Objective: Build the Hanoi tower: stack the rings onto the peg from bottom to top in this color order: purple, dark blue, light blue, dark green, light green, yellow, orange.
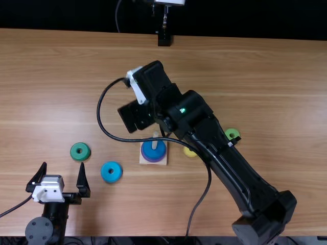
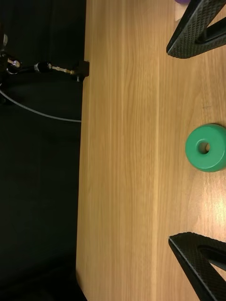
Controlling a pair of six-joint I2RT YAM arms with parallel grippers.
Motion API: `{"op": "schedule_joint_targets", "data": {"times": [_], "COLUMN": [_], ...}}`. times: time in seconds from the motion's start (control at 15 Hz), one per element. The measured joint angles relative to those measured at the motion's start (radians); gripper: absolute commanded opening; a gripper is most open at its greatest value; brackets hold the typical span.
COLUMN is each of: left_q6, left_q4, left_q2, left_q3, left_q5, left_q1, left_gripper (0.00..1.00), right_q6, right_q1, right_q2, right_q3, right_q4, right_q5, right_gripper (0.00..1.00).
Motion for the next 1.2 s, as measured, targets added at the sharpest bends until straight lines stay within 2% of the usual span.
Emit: {"op": "schedule_joint_targets", "data": {"times": [0.2,0.33,0.4,0.47,0.53,0.6,0.67,0.73,0.87,1.07,1.2], "left_q6": [0.0,0.0,0.0,0.0,0.0,0.0,0.0,0.0,0.0,0.0,0.0], "left_q4": [0.0,0.0,0.0,0.001,0.0,0.0,0.0,0.001,0.0,0.0,0.0], "left_q2": [0.0,0.0,0.0,0.0,0.0,0.0,0.0,0.0,0.0,0.0,0.0], "left_q3": [0.0,0.0,0.0,0.0,0.0,0.0,0.0,0.0,0.0,0.0,0.0], "left_q5": [0.001,0.0,0.0,0.0,0.0,0.0,0.0,0.0,0.0,0.0,0.0], "left_q1": [0.0,0.0,0.0,0.0,0.0,0.0,0.0,0.0,0.0,0.0,0.0], "left_gripper": [1.0,1.0,1.0,1.0,1.0,1.0,1.0,1.0,1.0,1.0,1.0], "right_q6": [-0.001,0.0,-0.001,0.0,0.0,-0.001,-0.001,-0.003,-0.005,-0.005,-0.004], "right_q1": [0.0,-0.021,-0.068,-0.145,-0.208,-0.297,-0.332,-0.356,-0.403,-0.52,-0.566], "right_q2": [-0.013,-0.147,-0.279,-0.423,-0.527,-0.674,-0.766,-0.856,-0.981,-1.245,-1.425], "right_q3": [-0.175,-0.344,-0.42,-0.492,-0.552,-0.668,-0.766,-0.887,-1.08,-1.336,-1.49], "right_q4": [0.246,0.385,0.483,0.602,0.685,0.79,0.861,0.933,1.019,1.038,1.039], "right_q5": [0.003,0.002,-0.001,0.002,0.013,0.05,0.072,0.09,0.108,0.182,0.2], "right_gripper": [1.0,1.0,1.0,1.0,1.0,1.0,1.0,1.0,1.0,1.0,1.0]}}
